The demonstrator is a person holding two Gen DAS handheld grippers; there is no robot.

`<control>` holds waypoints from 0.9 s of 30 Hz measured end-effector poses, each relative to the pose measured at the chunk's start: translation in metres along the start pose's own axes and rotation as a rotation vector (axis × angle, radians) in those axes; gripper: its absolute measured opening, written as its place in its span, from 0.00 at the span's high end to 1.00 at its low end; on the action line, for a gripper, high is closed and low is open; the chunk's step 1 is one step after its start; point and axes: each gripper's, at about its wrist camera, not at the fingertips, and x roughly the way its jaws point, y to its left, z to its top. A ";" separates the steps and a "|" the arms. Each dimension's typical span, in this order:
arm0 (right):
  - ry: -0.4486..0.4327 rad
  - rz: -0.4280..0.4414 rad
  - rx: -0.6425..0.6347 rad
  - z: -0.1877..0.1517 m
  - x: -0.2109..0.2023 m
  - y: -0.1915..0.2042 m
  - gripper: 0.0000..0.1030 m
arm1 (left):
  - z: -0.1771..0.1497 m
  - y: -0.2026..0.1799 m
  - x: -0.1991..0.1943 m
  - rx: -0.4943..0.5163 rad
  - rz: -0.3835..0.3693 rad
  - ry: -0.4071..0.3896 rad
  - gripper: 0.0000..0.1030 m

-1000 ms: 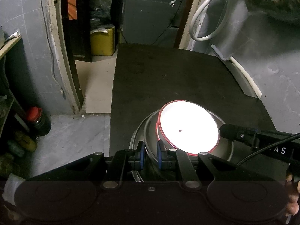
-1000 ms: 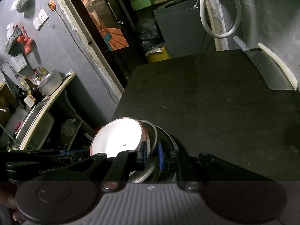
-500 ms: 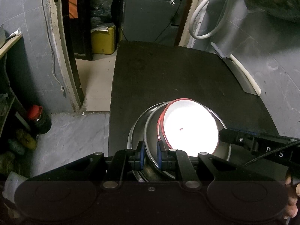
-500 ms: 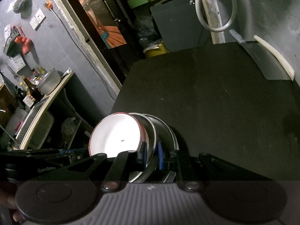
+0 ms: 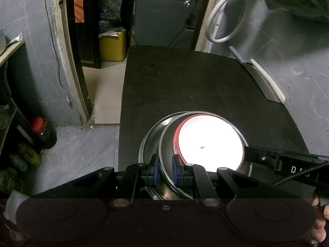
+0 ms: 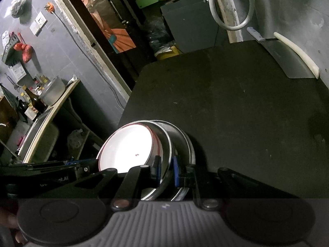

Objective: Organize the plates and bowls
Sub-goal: 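Carry the steel bowl over the stacked steel plates and lower it, then open the left tool and release the steel bowl onto the plates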

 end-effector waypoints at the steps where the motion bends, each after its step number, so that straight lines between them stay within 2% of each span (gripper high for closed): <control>1: -0.003 -0.003 -0.005 -0.001 0.000 0.001 0.85 | -0.001 -0.001 0.000 0.000 0.001 -0.001 0.87; 7: -0.019 -0.040 -0.052 -0.003 -0.002 0.011 0.82 | 0.000 -0.001 -0.001 0.006 0.005 -0.001 0.87; 19: -0.039 -0.056 -0.053 -0.013 -0.009 0.018 0.80 | -0.005 -0.002 -0.006 0.011 0.006 -0.004 0.84; 20: -0.040 -0.061 -0.050 -0.014 -0.009 0.018 0.79 | -0.005 -0.003 -0.006 0.011 0.011 -0.001 0.81; 22: -0.042 -0.073 -0.036 -0.015 -0.011 0.016 0.69 | -0.005 -0.004 -0.006 0.006 0.023 0.003 0.77; 27: -0.055 -0.080 -0.024 -0.018 -0.015 0.015 0.62 | -0.006 -0.006 -0.010 0.008 0.033 -0.003 0.74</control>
